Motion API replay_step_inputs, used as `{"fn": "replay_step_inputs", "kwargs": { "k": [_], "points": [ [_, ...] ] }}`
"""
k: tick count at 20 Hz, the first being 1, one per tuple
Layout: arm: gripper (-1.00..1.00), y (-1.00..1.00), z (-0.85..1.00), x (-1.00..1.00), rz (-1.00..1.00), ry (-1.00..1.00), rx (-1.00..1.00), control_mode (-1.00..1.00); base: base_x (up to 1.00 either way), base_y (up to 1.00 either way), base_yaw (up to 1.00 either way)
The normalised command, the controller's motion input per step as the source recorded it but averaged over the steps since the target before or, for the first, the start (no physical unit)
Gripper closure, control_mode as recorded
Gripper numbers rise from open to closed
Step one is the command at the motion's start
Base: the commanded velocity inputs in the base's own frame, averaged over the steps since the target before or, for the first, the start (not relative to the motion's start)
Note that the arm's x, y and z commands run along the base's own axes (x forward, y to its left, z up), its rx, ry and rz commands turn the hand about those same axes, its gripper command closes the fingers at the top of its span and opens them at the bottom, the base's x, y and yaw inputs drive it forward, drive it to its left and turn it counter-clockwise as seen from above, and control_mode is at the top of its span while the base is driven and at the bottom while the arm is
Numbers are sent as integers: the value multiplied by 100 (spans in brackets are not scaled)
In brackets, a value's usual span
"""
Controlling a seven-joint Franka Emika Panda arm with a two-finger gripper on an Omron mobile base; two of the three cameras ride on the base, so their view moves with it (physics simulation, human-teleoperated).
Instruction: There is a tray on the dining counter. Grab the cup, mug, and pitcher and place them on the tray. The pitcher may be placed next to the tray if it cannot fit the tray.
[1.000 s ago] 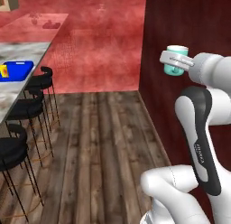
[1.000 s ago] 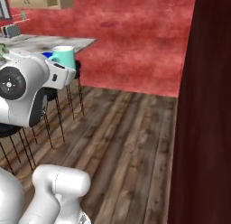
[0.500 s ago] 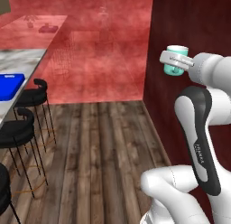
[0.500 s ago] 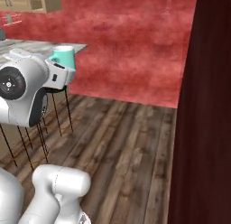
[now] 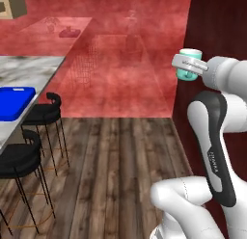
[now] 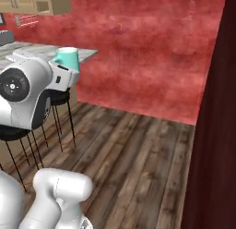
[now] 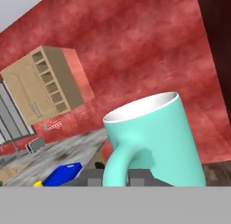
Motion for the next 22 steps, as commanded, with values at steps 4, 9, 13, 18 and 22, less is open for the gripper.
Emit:
{"fn": "replay_step_inputs", "kwargs": {
  "k": [4, 9, 13, 18, 22],
  "points": [
    [100, 0, 0, 0, 0, 0, 0, 100, 44, 0, 43],
    [100, 0, 0, 0, 0, 0, 0, 100, 61, -15, 47],
    [100, 0, 0, 0, 0, 0, 0, 100, 71, -35, 51],
    [100, 0, 0, 0, 0, 0, 0, 100, 61, -44, 51],
    [100, 0, 0, 0, 0, 0, 0, 100, 62, -47, 50]
  ]
}}
